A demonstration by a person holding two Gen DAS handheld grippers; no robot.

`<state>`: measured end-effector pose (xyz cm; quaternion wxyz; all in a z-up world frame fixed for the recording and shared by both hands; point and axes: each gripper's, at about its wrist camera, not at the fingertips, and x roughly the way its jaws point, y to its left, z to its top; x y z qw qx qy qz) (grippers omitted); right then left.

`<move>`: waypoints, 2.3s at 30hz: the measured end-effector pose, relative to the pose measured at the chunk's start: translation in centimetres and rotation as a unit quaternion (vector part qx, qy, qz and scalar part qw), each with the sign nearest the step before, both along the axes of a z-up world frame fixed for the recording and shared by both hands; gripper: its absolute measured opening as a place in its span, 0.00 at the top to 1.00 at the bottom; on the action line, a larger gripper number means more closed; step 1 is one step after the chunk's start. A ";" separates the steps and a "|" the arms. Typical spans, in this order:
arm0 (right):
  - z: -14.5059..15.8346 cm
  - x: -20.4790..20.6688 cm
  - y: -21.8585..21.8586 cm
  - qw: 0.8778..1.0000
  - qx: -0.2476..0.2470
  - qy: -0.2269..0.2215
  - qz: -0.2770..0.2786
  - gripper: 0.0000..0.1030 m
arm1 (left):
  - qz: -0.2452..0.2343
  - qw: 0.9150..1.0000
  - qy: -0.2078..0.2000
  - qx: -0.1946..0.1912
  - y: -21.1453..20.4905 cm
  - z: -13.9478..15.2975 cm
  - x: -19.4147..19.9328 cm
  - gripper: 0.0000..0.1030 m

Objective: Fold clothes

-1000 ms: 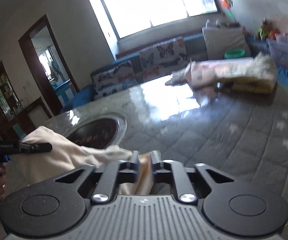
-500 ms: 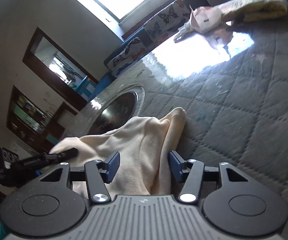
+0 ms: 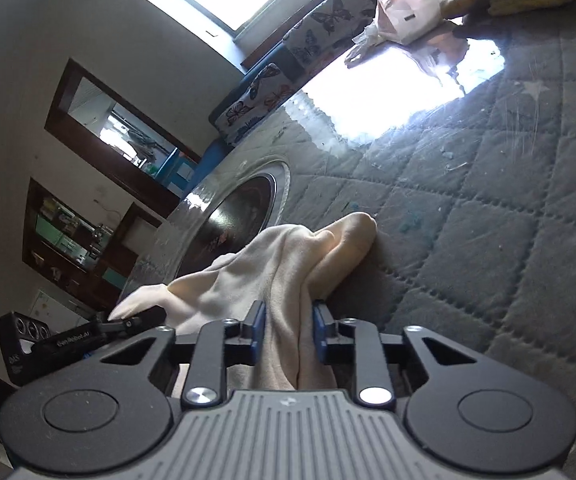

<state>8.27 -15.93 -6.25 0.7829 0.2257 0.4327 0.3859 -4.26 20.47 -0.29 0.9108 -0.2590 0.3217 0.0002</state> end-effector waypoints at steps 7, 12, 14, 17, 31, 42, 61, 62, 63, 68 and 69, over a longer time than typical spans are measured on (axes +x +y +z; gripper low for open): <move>3.2 -2.3 0.3 0.995 -0.034 -0.093 -0.013 0.87 | -0.026 0.999 -0.026 0.016 -1.4 2.5 0.5 0.81; 5.9 -3.1 -1.5 0.988 -0.045 -0.139 -0.042 0.87 | -0.059 0.997 -0.047 0.023 -3.6 4.4 2.2 0.81; 7.2 -3.3 -2.8 0.985 -0.048 -0.154 -0.059 0.87 | -0.074 0.996 -0.055 0.022 -4.8 5.1 3.2 0.81; 8.7 -3.5 -4.8 0.979 -0.059 -0.174 -0.083 0.87 | -0.097 0.993 -0.066 0.023 -6.7 5.9 4.7 0.81; 11.5 -3.7 -12.6 0.957 -0.116 -0.210 -0.164 0.87 | -0.180 0.981 -0.065 0.029 -15.1 5.7 10.2 0.81; 8.3 -3.5 -14.5 0.954 -0.153 -0.182 -0.184 0.79 | -0.194 0.979 -0.023 0.064 -16.0 3.1 11.2 0.67; 5.0 -0.5 -8.5 0.947 -0.213 -0.208 -0.122 0.67 | -0.179 0.978 -0.020 0.109 -15.8 2.0 12.3 0.52; 4.5 0.1 -8.0 0.947 -0.216 -0.207 -0.118 0.67 | -0.184 0.977 -0.019 0.110 -16.2 1.8 12.7 0.53; 4.2 0.3 -7.8 0.947 -0.217 -0.206 -0.117 0.67 | -0.184 0.976 -0.015 0.111 -16.3 1.6 13.2 0.54; 3.0 1.7 -7.7 0.948 -0.231 -0.181 -0.125 0.68 | -0.173 0.975 0.010 0.142 -17.1 0.4 15.7 0.58; 2.8 1.8 -7.8 0.947 -0.236 -0.178 -0.126 0.67 | -0.171 0.974 0.015 0.150 -17.3 0.2 16.0 0.58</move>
